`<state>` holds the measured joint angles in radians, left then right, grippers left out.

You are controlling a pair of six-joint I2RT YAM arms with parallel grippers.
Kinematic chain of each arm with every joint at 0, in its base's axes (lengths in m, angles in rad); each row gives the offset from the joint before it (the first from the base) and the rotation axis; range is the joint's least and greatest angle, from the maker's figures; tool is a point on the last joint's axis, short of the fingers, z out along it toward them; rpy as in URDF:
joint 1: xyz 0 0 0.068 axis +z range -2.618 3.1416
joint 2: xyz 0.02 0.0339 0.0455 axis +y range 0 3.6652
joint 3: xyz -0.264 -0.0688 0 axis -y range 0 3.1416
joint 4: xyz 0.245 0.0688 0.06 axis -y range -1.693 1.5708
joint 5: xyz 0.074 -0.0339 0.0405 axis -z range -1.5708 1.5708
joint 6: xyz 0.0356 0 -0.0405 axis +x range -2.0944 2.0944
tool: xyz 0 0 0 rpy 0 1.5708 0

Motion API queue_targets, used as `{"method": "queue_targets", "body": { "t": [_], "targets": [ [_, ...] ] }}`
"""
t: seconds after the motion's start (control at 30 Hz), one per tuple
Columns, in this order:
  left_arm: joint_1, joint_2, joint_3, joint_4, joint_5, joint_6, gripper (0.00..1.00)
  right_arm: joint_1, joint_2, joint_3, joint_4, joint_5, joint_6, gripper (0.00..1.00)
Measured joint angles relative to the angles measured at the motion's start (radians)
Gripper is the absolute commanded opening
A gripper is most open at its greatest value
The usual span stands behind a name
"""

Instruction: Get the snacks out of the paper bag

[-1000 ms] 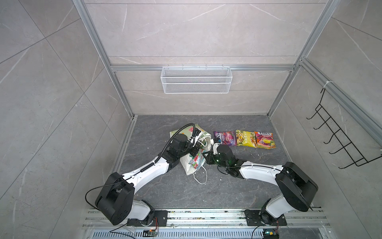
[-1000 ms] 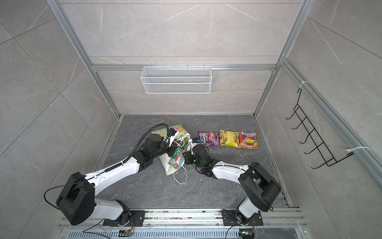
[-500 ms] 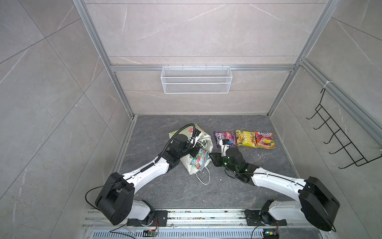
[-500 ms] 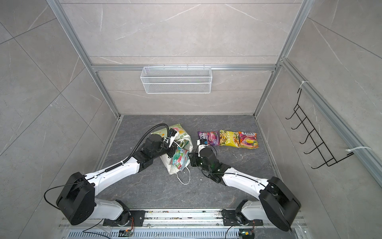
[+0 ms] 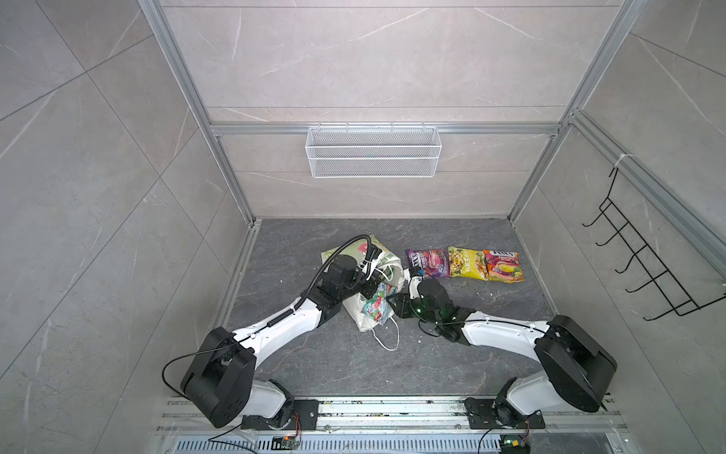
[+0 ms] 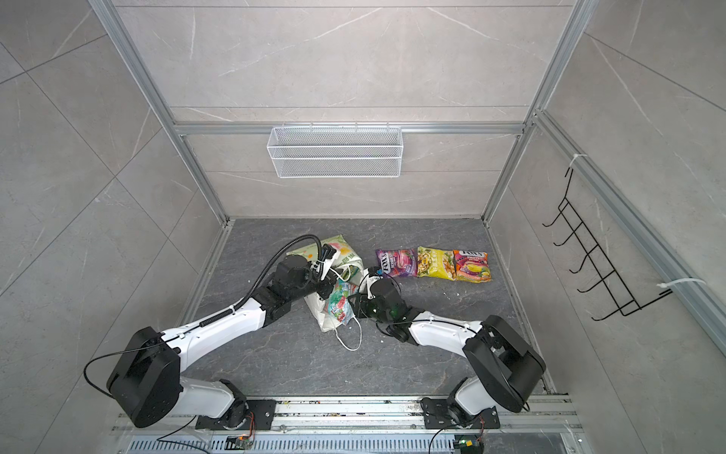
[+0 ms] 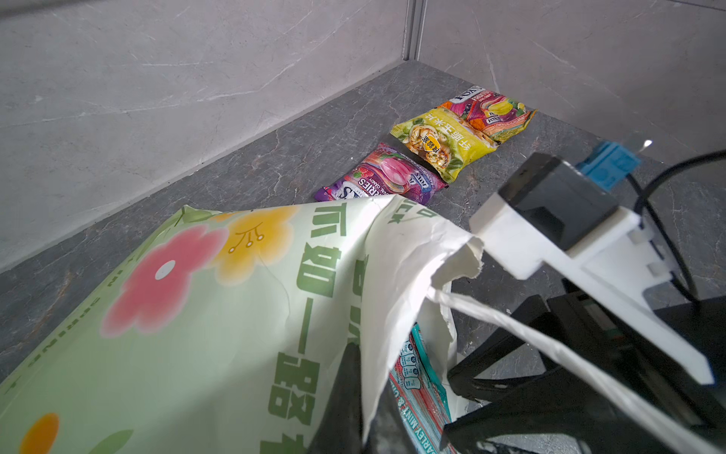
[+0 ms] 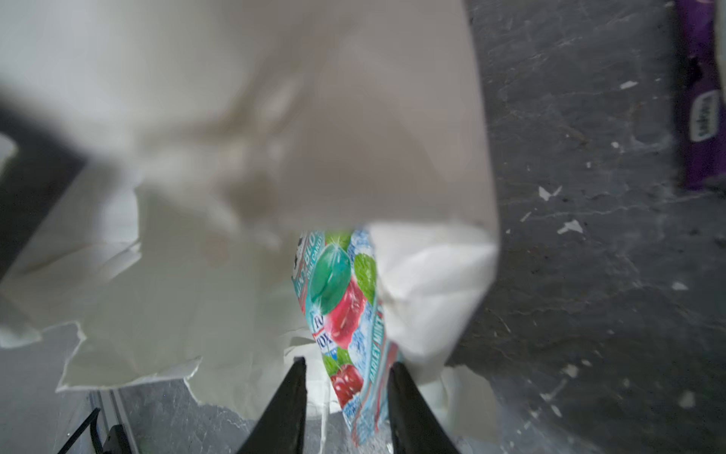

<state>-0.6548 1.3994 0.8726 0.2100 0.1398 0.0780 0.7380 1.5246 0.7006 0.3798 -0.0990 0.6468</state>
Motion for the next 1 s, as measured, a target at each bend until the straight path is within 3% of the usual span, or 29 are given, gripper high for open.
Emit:
{"method": "queue_targets", "body": {
  "t": [0.73,1.0],
  "targets": [
    [0.0,0.0,0.0,-0.018,0.002,0.0,0.0,0.0,0.148,0.097,-0.002,0.173,-0.05,0.62],
    [0.0,0.0,0.0,-0.025,0.002,-0.001,0.0,0.0,0.164,0.129,-0.068,0.187,-0.056,0.58]
  ]
}}
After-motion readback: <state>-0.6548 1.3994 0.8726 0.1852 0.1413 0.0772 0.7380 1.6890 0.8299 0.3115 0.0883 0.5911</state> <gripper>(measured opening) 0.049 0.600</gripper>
